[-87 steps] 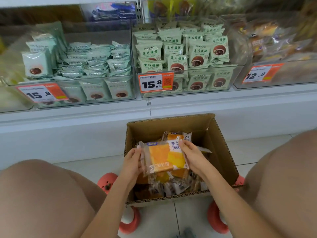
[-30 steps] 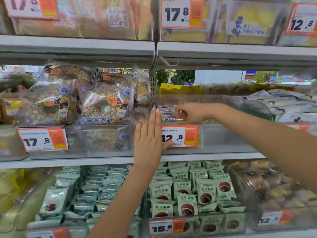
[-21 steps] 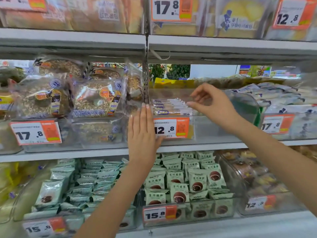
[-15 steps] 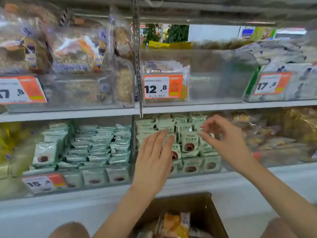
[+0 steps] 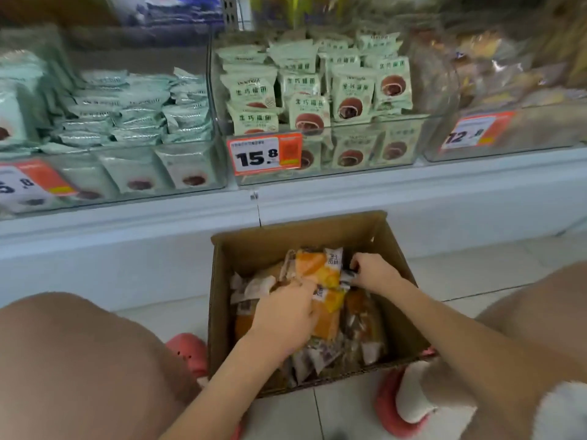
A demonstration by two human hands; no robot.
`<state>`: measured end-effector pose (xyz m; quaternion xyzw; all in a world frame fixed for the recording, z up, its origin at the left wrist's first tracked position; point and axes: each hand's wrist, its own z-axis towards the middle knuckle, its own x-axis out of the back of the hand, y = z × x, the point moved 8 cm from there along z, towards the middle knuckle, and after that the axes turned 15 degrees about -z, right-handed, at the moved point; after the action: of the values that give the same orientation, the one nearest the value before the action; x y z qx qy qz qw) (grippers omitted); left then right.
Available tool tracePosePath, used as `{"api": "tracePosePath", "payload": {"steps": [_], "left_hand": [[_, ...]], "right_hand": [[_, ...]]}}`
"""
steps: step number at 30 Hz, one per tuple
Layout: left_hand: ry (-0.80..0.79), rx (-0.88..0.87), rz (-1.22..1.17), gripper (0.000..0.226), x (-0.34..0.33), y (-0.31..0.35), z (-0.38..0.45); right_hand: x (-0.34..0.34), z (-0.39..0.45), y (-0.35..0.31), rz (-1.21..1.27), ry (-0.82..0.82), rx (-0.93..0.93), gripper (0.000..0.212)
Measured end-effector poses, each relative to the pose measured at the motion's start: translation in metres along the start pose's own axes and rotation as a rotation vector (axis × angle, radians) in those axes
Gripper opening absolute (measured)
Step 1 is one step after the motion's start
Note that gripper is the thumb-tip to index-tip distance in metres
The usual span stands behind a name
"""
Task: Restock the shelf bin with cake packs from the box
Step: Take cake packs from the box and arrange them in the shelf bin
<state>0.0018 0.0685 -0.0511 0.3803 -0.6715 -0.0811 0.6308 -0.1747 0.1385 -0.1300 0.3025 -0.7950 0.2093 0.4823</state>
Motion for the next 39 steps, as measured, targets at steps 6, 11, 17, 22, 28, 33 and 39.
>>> {"api": "tracePosePath", "payload": {"steps": [6,11,17,22,28,33,39], "left_hand": [[-0.099,0.114,-0.251,0.021,-0.014,-0.03,-0.017],[-0.045,0.25,-0.451,0.02,-0.005,-0.049,-0.019],[0.03,0.287,-0.516,0.026,0.004,-0.061,-0.016],[0.226,0.334,-0.62,0.036,0.024,-0.069,-0.013],[0.259,0.439,-1.01,0.064,0.018,-0.074,-0.009],[0.492,0.359,-1.133,0.058,0.026,-0.061,-0.019],[0.608,0.278,-1.15,0.064,0.025,-0.054,-0.029]], "right_hand": [[-0.048,0.021,-0.014,0.68,-0.141,-0.259,0.085],[-0.062,0.034,-0.021,0.869,-0.067,-0.385,0.082],[-0.066,0.028,-0.02,1.055,-0.072,-0.395,0.05],[-0.023,-0.021,-0.022,1.028,0.101,-0.133,0.047],[0.017,-0.08,-0.052,1.176,0.054,0.123,0.023],[0.004,-0.098,-0.051,1.281,0.039,-0.037,0.039],[0.026,-0.114,-0.033,0.956,0.588,-0.091,0.04]]}}
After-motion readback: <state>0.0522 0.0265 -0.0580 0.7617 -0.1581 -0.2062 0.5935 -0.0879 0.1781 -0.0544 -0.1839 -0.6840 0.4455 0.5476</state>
